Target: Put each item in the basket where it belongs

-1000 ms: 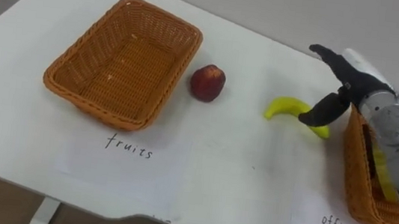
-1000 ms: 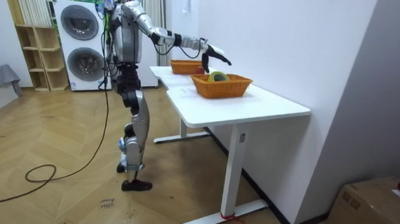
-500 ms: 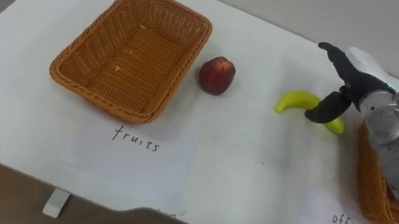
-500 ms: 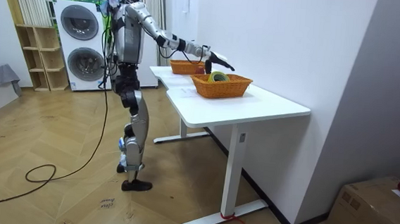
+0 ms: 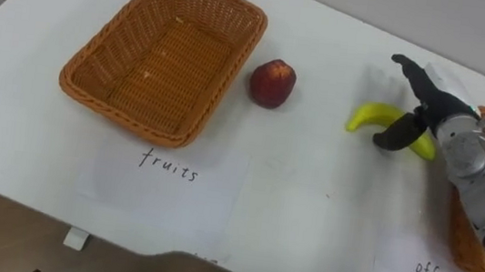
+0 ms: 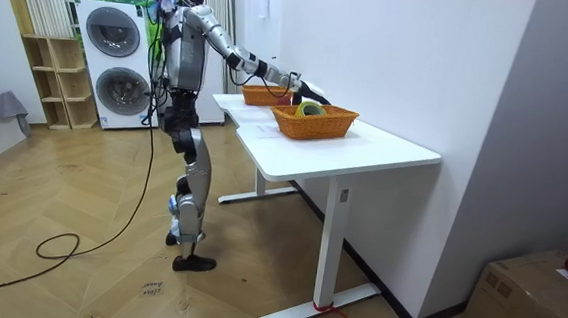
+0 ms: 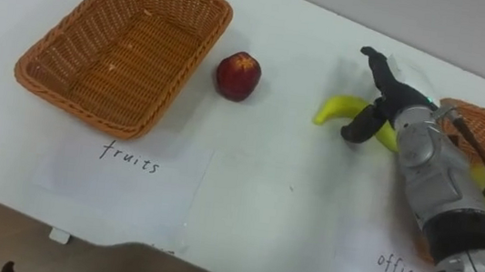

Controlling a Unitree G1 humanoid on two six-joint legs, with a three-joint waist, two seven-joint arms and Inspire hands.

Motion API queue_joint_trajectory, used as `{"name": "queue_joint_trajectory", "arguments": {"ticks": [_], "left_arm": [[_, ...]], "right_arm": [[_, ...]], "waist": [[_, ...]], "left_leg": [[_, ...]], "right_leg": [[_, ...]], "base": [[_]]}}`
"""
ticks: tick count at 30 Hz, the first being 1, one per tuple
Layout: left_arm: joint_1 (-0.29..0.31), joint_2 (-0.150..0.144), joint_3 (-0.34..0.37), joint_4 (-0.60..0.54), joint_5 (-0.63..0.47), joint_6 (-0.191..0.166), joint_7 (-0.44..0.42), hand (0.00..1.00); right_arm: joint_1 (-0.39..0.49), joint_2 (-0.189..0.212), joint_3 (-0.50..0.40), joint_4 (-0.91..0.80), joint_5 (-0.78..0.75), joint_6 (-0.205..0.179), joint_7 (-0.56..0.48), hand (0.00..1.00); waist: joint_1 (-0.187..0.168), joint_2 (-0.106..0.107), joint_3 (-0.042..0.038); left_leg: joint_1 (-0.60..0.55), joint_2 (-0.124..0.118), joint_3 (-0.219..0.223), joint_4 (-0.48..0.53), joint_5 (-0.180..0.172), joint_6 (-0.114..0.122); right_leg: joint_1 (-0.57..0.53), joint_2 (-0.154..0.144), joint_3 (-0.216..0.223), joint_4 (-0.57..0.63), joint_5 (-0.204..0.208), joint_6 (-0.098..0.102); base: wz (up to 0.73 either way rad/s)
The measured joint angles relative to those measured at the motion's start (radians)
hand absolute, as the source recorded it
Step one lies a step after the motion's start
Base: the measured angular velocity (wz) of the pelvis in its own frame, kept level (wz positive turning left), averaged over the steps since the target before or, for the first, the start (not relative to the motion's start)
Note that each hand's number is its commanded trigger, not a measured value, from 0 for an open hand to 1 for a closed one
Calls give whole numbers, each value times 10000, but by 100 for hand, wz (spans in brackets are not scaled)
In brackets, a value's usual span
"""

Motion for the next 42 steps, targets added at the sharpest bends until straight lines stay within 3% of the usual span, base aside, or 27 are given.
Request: {"name": "queue_joint_trajectory", "arguments": {"ticks": [12, 21, 31, 42], "left_arm": [[-229, -17, 2, 193, -200, -60, -71, 0], [-248, 6, 0, 193, -228, -78, -231, 0], [-294, 36, -97, 200, -353, -131, -234, 0], [-331, 58, -164, 196, -351, -172, -236, 0]], "right_arm": [[-3, -3, 668, 44, 259, -23, 56, 0], [5, -4, 1178, 281, 140, 18, 860, 0], [-4, -4, 1228, 383, 57, 45, 1313, 0], [-22, -19, 1223, 444, 168, 318, 1685, 0]], "waist": [[24, -19, -4], [22, -133, -28], [103, -234, -46], [258, -360, -31]], "left_leg": [[16, 12, 22, -19, 64, -24], [0, 4, 19, -129, 151, -36], [11, -2, -1, -159, 195, -38], [1, 12, -32, -198, 207, -61]], "right_leg": [[27, 13, 24, -92, 104, -41], [-107, 2, 30, 73, 138, -74], [-116, -2, 51, 54, 154, -88], [-123, 19, 25, 59, 157, -94]], "base": [[0], [0], [0], [0]]}}
